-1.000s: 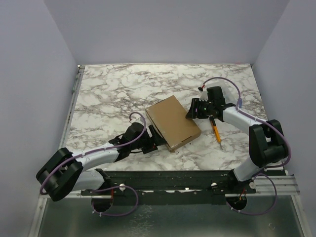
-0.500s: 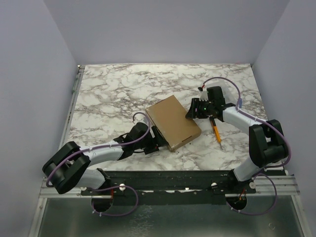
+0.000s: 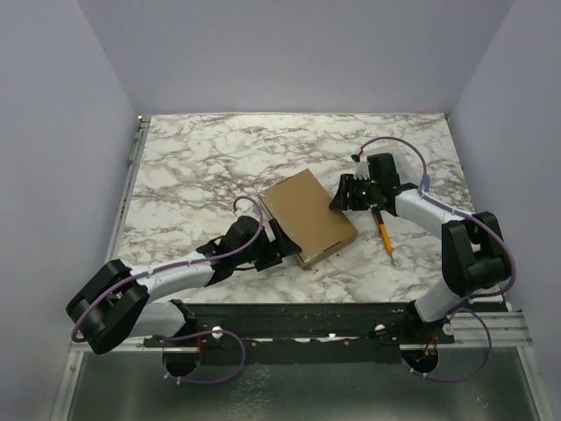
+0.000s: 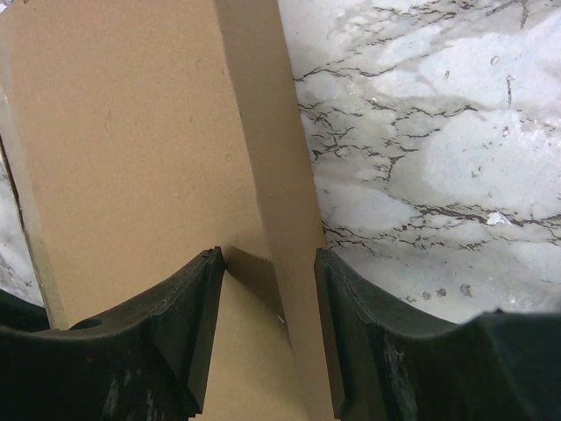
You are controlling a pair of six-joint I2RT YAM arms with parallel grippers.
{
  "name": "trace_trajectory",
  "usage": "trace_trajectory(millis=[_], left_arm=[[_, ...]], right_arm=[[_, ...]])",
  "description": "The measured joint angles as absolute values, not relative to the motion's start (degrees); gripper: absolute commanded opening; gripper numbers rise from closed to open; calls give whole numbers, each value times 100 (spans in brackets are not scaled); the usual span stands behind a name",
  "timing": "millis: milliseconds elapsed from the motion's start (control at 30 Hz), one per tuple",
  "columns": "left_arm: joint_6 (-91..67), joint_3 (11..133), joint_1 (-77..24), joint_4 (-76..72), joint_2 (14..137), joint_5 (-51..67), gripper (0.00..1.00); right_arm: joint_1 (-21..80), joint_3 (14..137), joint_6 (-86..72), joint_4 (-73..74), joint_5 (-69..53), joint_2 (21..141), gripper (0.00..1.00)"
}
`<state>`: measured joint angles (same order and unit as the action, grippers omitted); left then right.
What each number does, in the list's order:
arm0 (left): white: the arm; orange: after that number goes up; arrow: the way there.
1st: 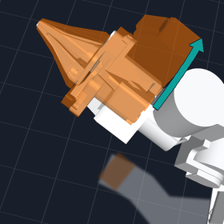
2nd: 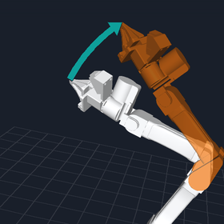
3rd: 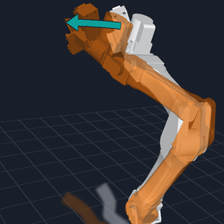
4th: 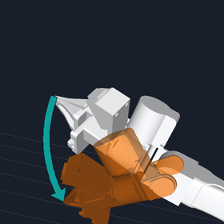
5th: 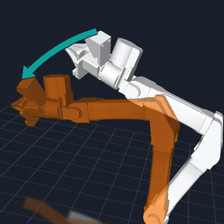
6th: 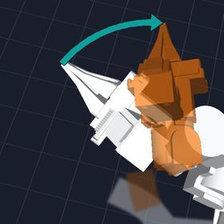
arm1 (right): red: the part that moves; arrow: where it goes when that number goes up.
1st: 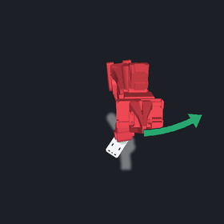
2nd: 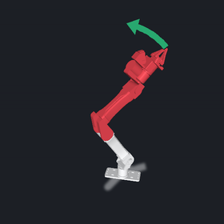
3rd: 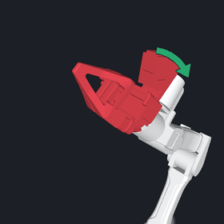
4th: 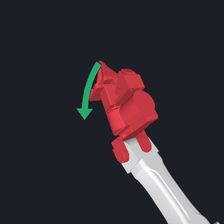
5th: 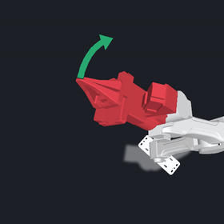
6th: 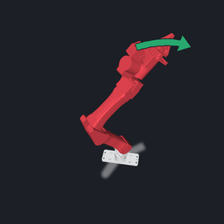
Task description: Unpack the express box
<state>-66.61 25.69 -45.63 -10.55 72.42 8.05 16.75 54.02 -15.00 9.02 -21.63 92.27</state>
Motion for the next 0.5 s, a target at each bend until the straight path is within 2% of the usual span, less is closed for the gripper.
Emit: trace_trajectory(millis=[267,367,500], left_arm=[[-6659,2571,-4578,-1061,7210,731,80],[-6654,2571,-4578,-1059,7349,718,74],[-6637,2571,-4582,-1061,7437,687,73]], right_arm=[[1675,5402,-1500,902,-2178,9227,52],[1675,5402,-1500,902,-2180,9229,52],[1675,5402,-1500,895,-2180,9236,52]])
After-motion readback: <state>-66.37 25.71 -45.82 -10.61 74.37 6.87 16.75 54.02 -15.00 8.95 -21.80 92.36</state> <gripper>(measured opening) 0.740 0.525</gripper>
